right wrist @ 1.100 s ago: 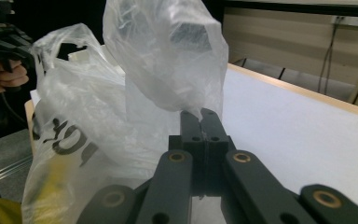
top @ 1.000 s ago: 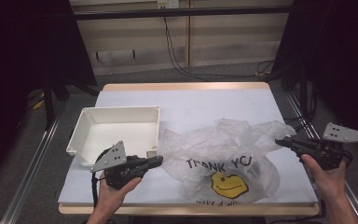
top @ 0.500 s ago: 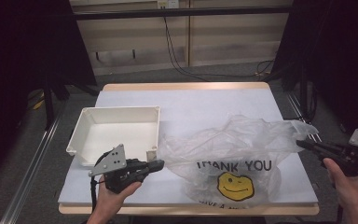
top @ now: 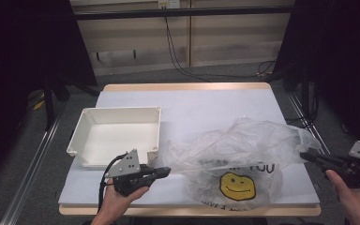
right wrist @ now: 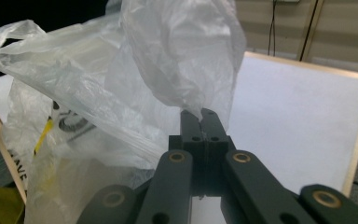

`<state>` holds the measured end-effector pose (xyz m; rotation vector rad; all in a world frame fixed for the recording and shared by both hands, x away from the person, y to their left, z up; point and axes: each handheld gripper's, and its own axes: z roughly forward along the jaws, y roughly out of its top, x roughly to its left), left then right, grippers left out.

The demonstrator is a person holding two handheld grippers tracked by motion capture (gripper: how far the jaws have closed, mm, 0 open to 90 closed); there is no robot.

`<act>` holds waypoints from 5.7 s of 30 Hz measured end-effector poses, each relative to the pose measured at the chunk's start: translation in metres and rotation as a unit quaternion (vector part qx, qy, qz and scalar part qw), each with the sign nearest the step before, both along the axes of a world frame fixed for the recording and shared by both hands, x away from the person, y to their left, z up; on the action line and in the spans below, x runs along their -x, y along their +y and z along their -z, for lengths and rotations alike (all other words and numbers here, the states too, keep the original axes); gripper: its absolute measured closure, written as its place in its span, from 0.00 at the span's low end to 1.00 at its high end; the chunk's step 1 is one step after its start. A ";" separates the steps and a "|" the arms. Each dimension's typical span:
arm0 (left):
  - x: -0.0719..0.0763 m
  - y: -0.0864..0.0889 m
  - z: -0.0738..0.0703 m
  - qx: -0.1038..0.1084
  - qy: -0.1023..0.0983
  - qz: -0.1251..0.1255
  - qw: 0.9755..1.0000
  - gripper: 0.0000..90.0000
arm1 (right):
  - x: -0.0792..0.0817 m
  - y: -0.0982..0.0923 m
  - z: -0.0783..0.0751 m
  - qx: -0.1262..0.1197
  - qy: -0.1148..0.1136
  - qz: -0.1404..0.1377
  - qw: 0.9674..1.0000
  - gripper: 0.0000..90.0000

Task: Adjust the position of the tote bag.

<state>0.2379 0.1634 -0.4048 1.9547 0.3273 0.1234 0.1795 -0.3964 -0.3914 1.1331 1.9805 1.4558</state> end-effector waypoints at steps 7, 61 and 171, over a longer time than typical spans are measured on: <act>-0.004 0.003 0.029 -0.019 0.032 -0.005 0.999 1.00 | -0.002 0.010 0.021 -0.005 0.031 -0.002 1.000 1.00; -0.011 0.005 0.060 -0.056 0.081 -0.017 0.995 0.73 | -0.001 0.029 0.066 0.017 0.073 -0.017 0.997 0.55; -0.050 -0.117 0.012 -0.199 0.007 0.042 0.979 1.00 | -0.044 0.087 0.044 0.171 0.099 -0.017 0.980 1.00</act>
